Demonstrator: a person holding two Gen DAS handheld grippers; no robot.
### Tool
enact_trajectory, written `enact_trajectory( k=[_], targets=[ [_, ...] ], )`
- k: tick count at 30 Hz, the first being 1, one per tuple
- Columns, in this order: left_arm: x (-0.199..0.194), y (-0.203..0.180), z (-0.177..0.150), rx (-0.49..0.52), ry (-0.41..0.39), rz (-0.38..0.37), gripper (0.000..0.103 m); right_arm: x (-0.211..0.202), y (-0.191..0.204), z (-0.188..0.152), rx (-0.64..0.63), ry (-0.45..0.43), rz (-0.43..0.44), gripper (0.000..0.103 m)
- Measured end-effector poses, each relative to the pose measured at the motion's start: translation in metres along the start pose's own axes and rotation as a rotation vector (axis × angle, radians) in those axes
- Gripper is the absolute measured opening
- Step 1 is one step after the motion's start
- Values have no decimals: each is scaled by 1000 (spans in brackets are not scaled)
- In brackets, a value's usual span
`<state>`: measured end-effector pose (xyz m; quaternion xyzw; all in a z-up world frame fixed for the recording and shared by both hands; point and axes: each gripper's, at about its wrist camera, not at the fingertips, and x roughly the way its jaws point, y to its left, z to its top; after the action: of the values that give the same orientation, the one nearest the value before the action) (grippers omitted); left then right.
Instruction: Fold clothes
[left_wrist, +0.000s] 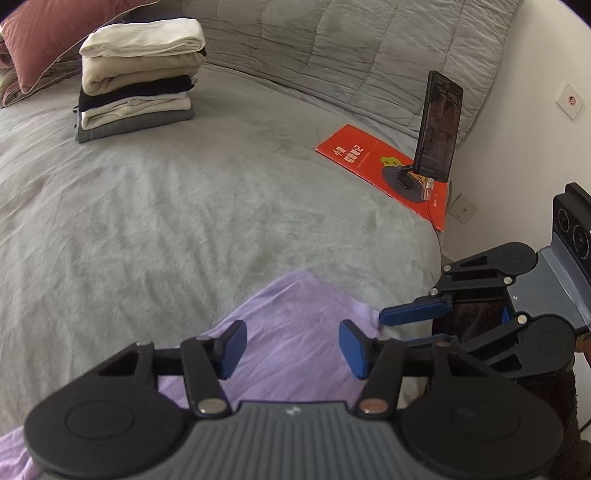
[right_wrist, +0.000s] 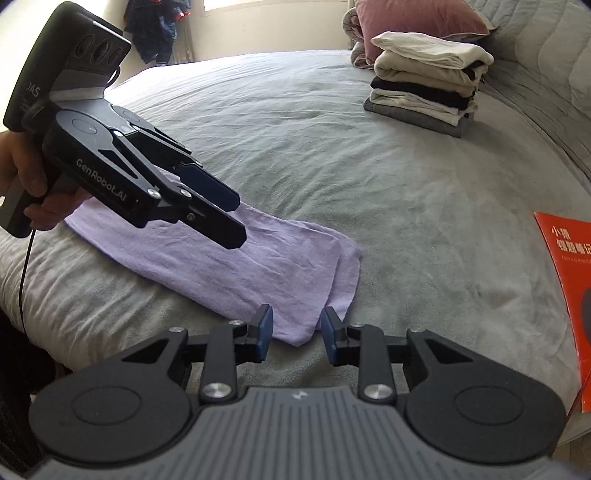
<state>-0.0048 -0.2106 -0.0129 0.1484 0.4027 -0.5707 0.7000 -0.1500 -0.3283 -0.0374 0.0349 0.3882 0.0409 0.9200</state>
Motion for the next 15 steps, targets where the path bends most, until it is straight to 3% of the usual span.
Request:
enact_trajectory(
  k=[9,12,15],
  targets=[
    [45,-3,24,50,89,-20,37,-7,-17,-14,255,-29,41,30],
    [48,1,24,22,93,-22,33,-4,-18,-18,298,-28,54,30],
    [50,4,25,-2,92,-13,20,-1,-19,-21,324,-31,52,28]
  ],
)
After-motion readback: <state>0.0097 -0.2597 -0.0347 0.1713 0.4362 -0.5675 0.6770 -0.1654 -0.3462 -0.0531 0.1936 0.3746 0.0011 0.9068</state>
